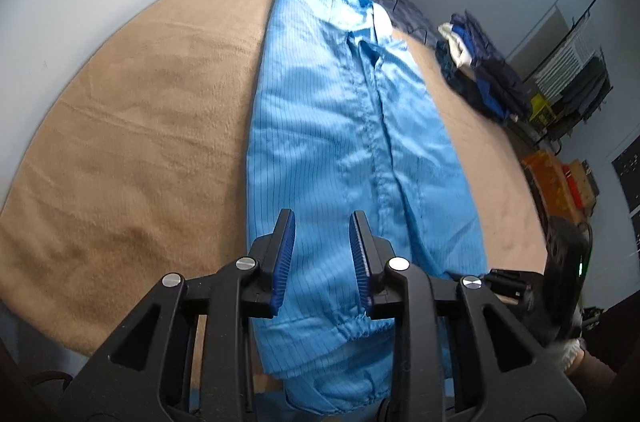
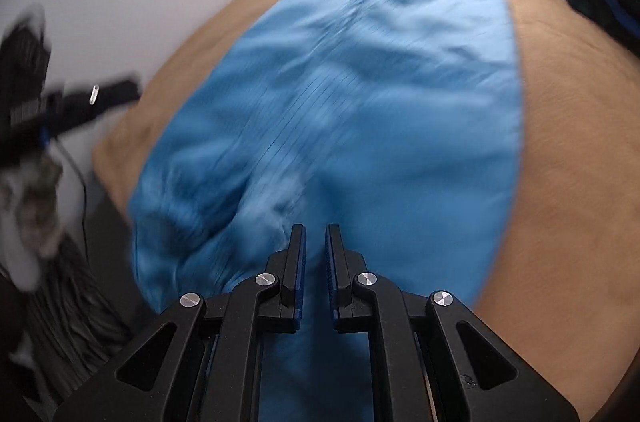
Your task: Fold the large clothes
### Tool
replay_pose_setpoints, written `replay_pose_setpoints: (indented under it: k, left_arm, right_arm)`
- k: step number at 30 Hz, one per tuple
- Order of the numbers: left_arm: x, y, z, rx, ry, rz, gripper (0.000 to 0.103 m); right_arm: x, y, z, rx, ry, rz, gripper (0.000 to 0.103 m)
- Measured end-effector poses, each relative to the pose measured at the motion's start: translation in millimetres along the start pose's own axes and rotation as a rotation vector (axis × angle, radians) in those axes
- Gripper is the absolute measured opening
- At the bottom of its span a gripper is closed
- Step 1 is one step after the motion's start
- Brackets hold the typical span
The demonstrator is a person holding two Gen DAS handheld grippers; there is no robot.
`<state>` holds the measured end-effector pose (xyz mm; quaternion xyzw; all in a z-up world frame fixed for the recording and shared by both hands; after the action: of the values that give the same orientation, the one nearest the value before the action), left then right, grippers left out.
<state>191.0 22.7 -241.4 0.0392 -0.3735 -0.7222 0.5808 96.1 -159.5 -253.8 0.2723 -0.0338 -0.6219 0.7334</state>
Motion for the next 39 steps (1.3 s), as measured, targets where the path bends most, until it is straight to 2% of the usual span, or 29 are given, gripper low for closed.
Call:
replay_pose_setpoints:
  k: [3, 4, 5, 7, 9, 11, 12, 14, 17, 20, 23, 28, 31, 36, 39]
  left_arm:
    - [0, -7, -9, -0.036, 0.04, -0.015, 0.028]
    - [-1, -9, -13, -0.049, 0.057, -0.019, 0.028]
    - [-3, -11, -16, -0.062, 0.071, -0.017, 0.028]
    - [-8, -13, -19, -0.082, 0.075, 0.003, 0.029]
    - [-15, -15, -20, -0.091, 0.062, 0.039, 0.042]
    - [-22, -17, -19, -0.09, 0.044, 0.08, 0.048]
    - [-26, -18, -20, -0.096, 0.034, 0.1, 0.048]
    - [-34, -23, -24, -0.127, -0.002, 0.149, 0.048]
    - [-45, -31, -34, -0.175, -0.073, 0.238, 0.048]
    - [-55, -40, -42, -0.204, -0.119, 0.3, 0.048]
    - [-57, -44, -43, -0.203, -0.157, 0.303, 0.048]
    - [-59, -47, -45, -0.214, -0.214, 0.333, 0.048]
    - [-58, -46, -48, -0.223, -0.239, 0.34, 0.042]
    - [-53, -46, -55, -0.248, -0.273, 0.326, 0.03]
    - [-53, -46, -61, -0.261, -0.3, 0.339, 0.028]
  right_arm:
    - [-28, -17, -7, 0.039, -0.169, 0.222, 0.009]
    - [-32, -16, -5, 0.028, -0.192, 0.242, 0.009]
    - [-32, -15, -2, 0.016, -0.187, 0.234, 0.009]
    - [-26, -10, 15, 0.024, -0.121, 0.176, 0.01]
    - [-14, -5, 34, 0.06, -0.08, 0.112, 0.024]
    - [3, -2, 53, 0.111, -0.053, 0.041, 0.053]
    - [14, -1, 63, 0.143, -0.05, 0.004, 0.056]
    - [37, 2, 74, 0.173, -0.053, -0.069, 0.057]
    - [65, 1, 74, 0.142, -0.005, -0.167, 0.057]
    - [91, -5, 61, 0.086, 0.094, -0.278, 0.057]
    - [103, -14, 49, 0.057, 0.189, -0.352, 0.057]
    - [104, -16, 31, 0.034, 0.284, -0.382, 0.057]
    - [102, -11, 24, 0.032, 0.336, -0.391, 0.055]
    - [100, -12, 18, 0.017, 0.396, -0.402, 0.045]
    - [100, -12, 20, 0.015, 0.429, -0.417, 0.043]
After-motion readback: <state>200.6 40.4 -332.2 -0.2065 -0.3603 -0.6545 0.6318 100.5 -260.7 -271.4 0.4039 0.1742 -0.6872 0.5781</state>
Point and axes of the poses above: each gripper's, at about its wrist camera, not at the fingertips, and z roughly against the way its jaws point, x to its right, y to its top, the point moved 2 cm from there along -z, roughly the way its jaws point, and after that the axes turned 6 degrees about -z, right-handed, at the moved point
